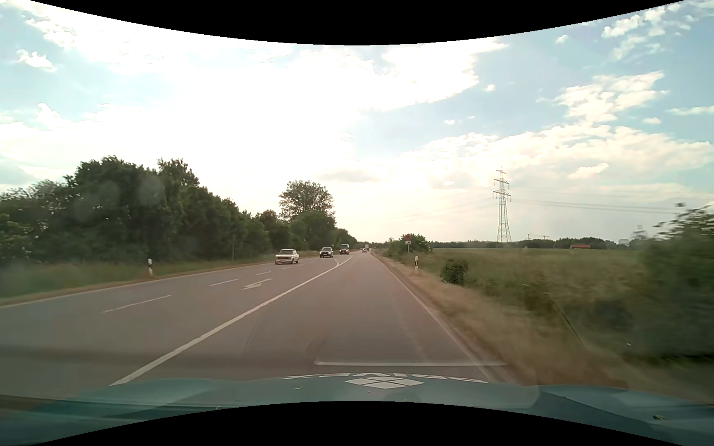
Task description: Follow the waypoints while adhering to traffic rules and regulations
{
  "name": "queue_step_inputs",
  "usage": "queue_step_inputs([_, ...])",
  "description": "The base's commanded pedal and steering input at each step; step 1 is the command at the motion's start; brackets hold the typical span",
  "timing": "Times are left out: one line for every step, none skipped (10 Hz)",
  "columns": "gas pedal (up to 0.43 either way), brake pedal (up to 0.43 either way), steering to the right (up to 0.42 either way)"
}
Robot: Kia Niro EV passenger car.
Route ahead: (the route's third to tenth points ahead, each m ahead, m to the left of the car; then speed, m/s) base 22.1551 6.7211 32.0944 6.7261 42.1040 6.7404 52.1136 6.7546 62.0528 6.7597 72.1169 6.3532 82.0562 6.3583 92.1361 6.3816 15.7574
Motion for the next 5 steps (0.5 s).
queue_step_inputs([0.220,0.000,-0.003])
queue_step_inputs([0.220,0.000,-0.003])
queue_step_inputs([0.220,0.000,-0.003])
queue_step_inputs([0.220,0.000,-0.003])
queue_step_inputs([0.220,0.000,-0.003])
